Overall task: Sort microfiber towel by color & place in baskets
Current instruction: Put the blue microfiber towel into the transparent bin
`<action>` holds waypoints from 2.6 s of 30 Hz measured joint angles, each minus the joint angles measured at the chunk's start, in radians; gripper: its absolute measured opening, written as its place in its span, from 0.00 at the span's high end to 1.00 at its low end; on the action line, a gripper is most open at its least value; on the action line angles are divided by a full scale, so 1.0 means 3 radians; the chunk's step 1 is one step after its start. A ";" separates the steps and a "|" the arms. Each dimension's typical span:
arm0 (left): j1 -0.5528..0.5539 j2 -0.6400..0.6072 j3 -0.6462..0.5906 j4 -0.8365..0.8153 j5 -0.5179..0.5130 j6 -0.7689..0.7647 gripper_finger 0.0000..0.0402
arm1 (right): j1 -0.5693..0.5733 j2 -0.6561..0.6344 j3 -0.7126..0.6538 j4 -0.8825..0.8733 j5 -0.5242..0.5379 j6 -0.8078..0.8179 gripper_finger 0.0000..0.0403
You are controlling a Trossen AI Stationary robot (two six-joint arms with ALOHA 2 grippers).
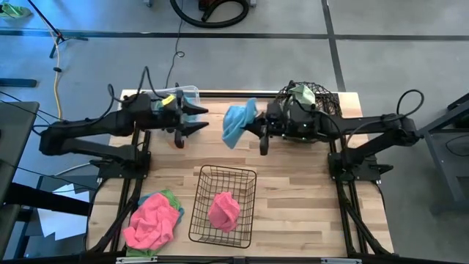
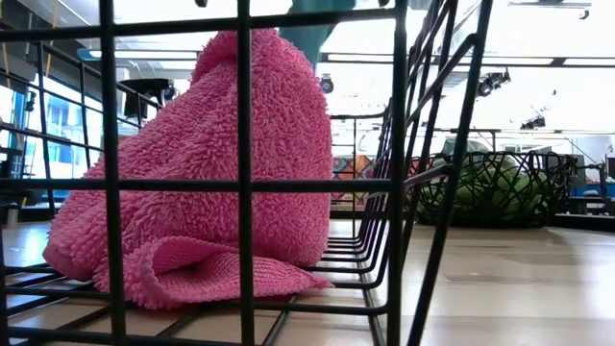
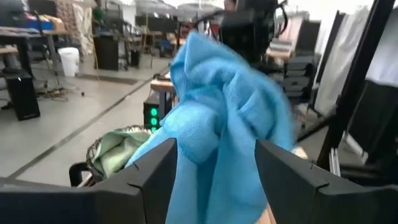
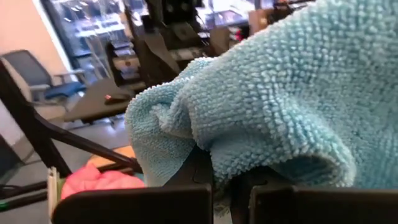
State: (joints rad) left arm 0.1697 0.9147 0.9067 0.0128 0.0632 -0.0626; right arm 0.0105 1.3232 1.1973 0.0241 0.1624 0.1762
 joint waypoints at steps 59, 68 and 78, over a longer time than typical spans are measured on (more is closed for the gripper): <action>0.1681 -0.0276 -0.0088 -0.0614 0.0254 -0.0050 0.99 | -0.0196 -0.0463 0.0006 -0.0246 0.0483 0.0083 0.35; 0.1849 -0.0569 -0.0386 -0.2010 -0.1093 -0.0797 1.00 | -0.0425 -0.0471 0.0006 -0.0467 0.0492 0.0101 0.35; 0.2098 -0.0078 -0.0207 -0.2862 -0.0782 -0.1703 1.00 | -0.0559 -0.0471 0.0006 -0.0598 0.0328 0.0185 0.35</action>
State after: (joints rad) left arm 0.7991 0.8913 0.8446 -0.8457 -0.1714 -0.5736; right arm -0.1574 1.1820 1.1992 -0.1553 0.2609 0.2316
